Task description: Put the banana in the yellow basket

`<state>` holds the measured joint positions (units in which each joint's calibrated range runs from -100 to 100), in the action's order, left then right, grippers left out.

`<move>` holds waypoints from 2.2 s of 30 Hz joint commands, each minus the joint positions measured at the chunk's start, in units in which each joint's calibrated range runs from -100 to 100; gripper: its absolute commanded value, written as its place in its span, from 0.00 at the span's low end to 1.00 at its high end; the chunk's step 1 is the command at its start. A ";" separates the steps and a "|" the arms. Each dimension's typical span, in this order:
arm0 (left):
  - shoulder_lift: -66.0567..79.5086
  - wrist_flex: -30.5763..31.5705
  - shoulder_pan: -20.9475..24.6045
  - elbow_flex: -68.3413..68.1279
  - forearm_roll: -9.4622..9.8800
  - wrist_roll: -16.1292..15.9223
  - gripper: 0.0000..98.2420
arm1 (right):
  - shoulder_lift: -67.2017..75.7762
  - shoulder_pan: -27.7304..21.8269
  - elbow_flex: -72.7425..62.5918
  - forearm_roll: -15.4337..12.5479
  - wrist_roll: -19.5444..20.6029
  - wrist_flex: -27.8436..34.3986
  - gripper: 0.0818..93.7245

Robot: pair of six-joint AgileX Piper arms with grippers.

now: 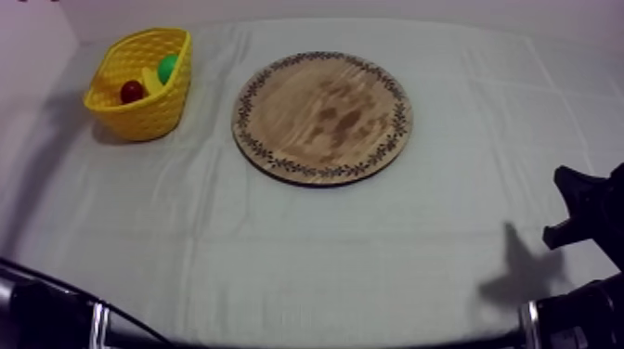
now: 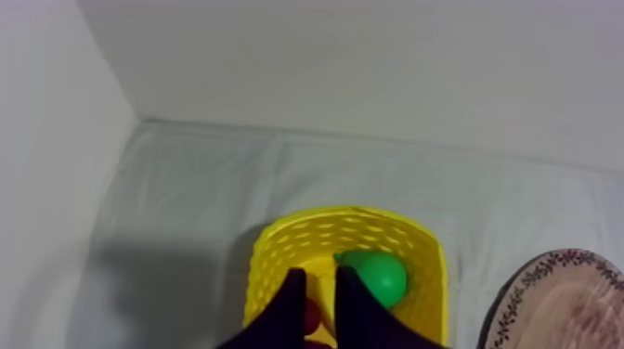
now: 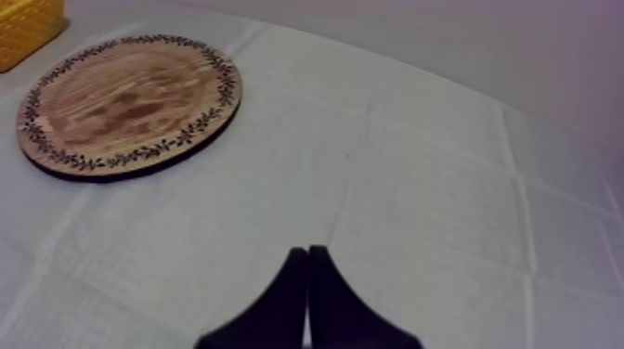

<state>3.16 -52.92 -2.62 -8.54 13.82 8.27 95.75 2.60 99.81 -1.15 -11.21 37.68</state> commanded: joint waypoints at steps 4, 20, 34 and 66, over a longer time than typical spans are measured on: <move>15.48 0.50 0.63 -7.67 -1.23 -1.82 0.04 | 0.00 0.00 -0.03 0.00 0.00 -0.02 0.00; 56.07 8.69 1.02 -43.45 -4.22 -3.12 0.00 | 0.00 0.00 -0.03 0.00 0.00 -0.02 0.00; 83.47 16.37 0.64 -71.47 -5.76 -3.25 0.00 | 0.00 0.00 -0.03 0.00 -0.01 -0.02 0.00; 96.75 17.64 -0.01 -90.50 -9.57 -7.32 0.00 | 0.00 0.00 -0.03 0.00 0.00 -0.02 0.00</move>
<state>99.88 -35.35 -2.61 -99.00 4.30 0.91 95.75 2.60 99.81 -1.15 -11.21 37.70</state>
